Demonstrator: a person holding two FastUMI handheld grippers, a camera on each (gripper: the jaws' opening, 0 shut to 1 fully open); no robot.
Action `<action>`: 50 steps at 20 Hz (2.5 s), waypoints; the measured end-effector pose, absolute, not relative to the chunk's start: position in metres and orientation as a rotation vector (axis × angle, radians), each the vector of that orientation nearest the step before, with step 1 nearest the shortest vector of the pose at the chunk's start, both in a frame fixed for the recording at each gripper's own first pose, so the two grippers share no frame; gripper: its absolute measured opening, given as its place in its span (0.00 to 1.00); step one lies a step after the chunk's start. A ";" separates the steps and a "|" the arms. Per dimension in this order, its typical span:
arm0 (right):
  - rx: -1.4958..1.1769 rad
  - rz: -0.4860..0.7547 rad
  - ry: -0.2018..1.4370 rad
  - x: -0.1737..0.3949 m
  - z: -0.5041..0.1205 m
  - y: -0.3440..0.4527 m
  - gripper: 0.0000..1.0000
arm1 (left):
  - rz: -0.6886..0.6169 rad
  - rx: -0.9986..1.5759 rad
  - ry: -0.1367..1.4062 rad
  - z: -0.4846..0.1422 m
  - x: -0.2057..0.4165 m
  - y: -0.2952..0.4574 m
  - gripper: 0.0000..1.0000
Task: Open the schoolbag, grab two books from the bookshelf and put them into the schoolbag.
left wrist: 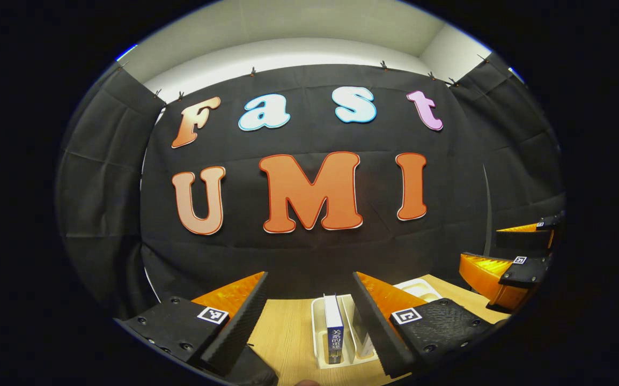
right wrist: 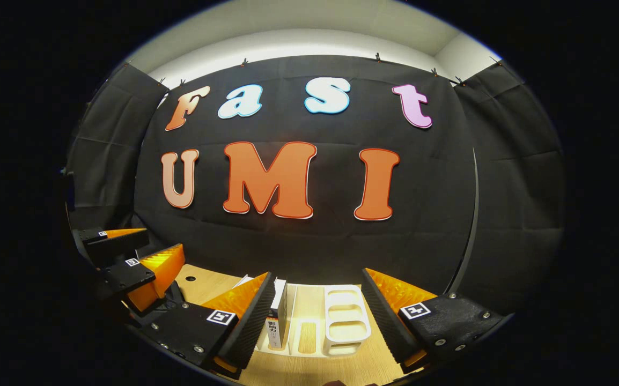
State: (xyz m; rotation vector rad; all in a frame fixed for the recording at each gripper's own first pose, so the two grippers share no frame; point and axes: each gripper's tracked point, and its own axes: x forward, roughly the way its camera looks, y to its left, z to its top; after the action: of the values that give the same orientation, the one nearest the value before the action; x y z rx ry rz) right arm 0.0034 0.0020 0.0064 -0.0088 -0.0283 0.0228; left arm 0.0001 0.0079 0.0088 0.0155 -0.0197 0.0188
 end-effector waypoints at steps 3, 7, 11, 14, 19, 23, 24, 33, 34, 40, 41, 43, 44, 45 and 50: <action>-0.017 0.023 -0.044 0.005 0.008 0.002 0.95 | 0.028 0.023 -0.018 0.007 -0.001 0.011 0.94; -0.012 0.039 -0.050 0.004 0.009 0.006 0.95 | 0.042 0.025 -0.021 0.008 -0.002 0.016 0.95; -0.026 0.048 -0.084 0.003 0.015 0.008 0.95 | 0.045 0.028 -0.021 0.008 -0.002 0.016 0.94; -0.028 0.050 -0.087 0.003 0.015 0.009 0.95 | 0.044 0.030 -0.028 0.008 -0.002 0.015 0.94; 0.007 0.058 -0.092 0.003 0.017 0.008 0.95 | 0.042 0.035 -0.031 0.009 -0.001 0.014 0.94; 0.006 0.039 -0.087 0.005 0.015 0.004 0.95 | 0.044 0.038 -0.036 0.010 -0.002 0.015 0.93; 0.006 0.040 -0.090 0.005 0.016 0.003 0.95 | 0.042 0.038 -0.037 0.009 -0.001 0.014 0.93; -0.007 0.047 -0.088 0.009 0.015 0.006 0.95 | 0.067 0.080 -0.045 0.010 0.002 0.024 0.96; -0.010 0.049 -0.088 0.010 0.016 0.006 0.95 | 0.076 0.085 -0.039 0.007 0.002 0.028 0.94; -0.019 0.037 -0.069 0.017 0.008 -0.002 0.95 | 0.130 0.127 0.124 -0.049 0.007 0.053 0.97; -0.018 0.033 -0.063 0.019 0.006 -0.006 0.95 | 0.144 0.151 0.158 -0.061 0.007 0.060 0.97; -0.021 0.024 -0.049 0.022 -0.001 -0.012 0.95 | 0.174 0.223 0.201 -0.083 0.002 0.076 0.94; -0.026 0.019 -0.041 0.024 -0.004 -0.015 0.95 | 0.180 0.262 0.225 -0.095 -0.001 0.082 0.94; -0.033 0.012 -0.031 0.026 -0.008 -0.019 0.95 | 0.178 0.295 0.247 -0.108 -0.004 0.087 0.94; -0.056 0.011 0.021 0.039 -0.033 -0.030 0.95 | 0.184 0.471 0.380 -0.176 -0.023 0.105 0.95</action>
State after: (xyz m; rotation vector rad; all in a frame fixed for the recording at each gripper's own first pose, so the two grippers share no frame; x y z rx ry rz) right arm 0.0390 -0.0301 -0.0328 -0.0561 0.0207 0.0115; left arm -0.0234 0.1053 -0.1761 0.4706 0.3799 0.1837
